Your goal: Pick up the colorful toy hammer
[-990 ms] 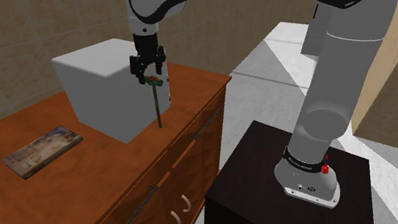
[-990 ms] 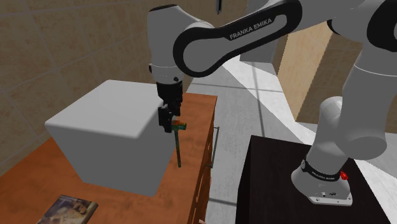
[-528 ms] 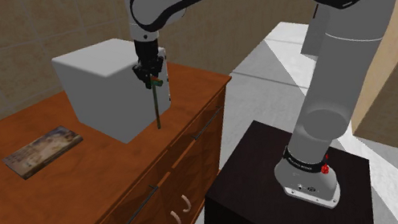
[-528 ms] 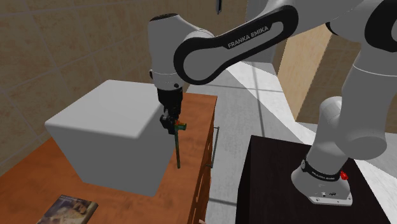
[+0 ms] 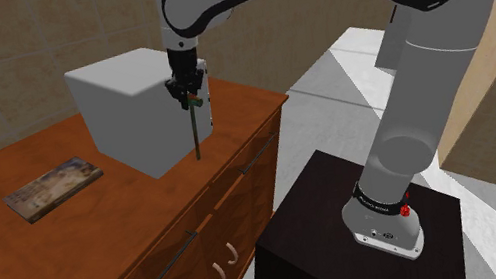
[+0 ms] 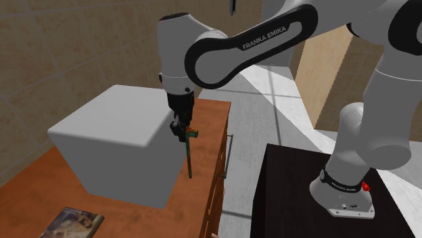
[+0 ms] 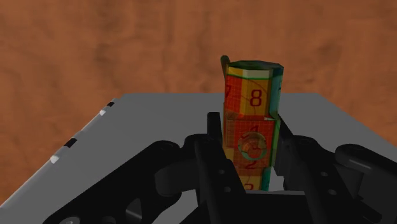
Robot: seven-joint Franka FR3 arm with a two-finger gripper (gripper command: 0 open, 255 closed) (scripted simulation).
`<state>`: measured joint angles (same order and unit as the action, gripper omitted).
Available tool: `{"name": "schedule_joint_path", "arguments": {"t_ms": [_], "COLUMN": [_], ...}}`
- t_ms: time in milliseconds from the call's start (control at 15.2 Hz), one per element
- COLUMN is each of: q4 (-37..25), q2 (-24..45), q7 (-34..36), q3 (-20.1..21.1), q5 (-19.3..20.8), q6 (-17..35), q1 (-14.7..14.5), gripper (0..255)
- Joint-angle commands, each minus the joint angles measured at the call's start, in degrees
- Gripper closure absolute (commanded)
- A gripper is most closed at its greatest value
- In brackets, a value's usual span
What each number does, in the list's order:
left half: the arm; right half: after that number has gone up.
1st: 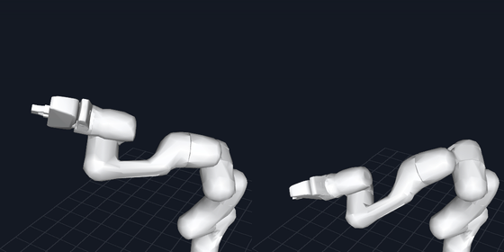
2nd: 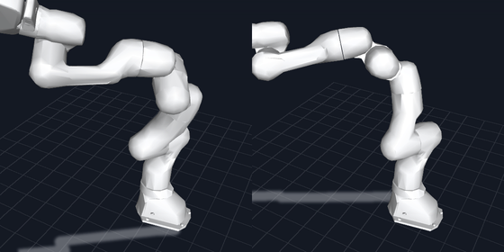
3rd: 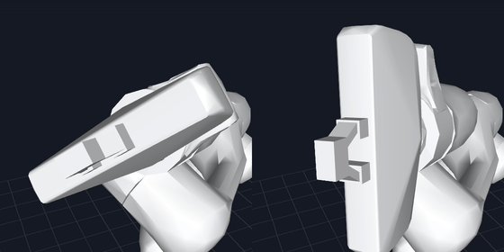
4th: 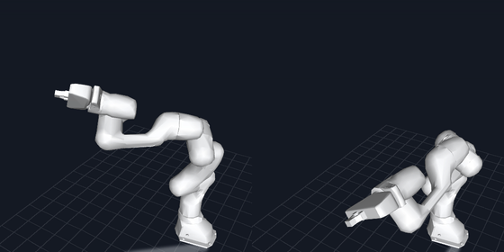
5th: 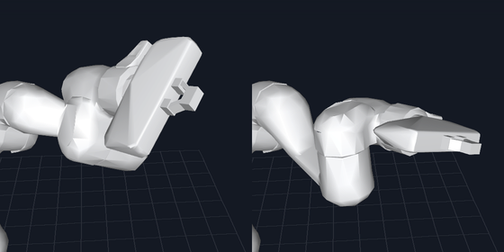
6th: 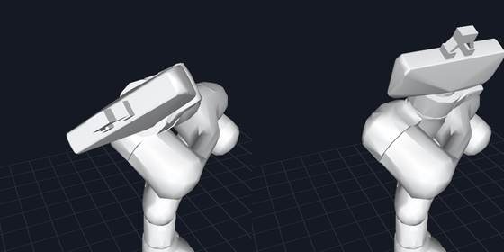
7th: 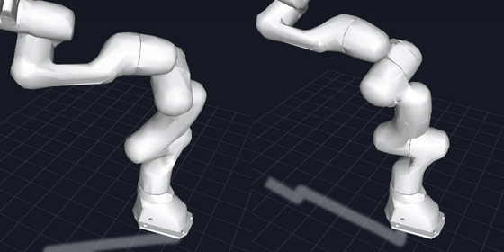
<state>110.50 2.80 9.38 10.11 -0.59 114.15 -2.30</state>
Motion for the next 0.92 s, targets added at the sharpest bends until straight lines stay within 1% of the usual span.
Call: {"name": "schedule_joint_path", "arguments": {"t_ms": [0,858], "q4": [-0.73,-9.43], "q2": [-0.29,-1.41], "q7": [-0.03,-0.03], "q3": [-0.01,-0.04], "q5": [-0.05,-0.22], "q6": [-1.04,-10.84], "q1": [0.02,0.07], "gripper": [255,255]}}
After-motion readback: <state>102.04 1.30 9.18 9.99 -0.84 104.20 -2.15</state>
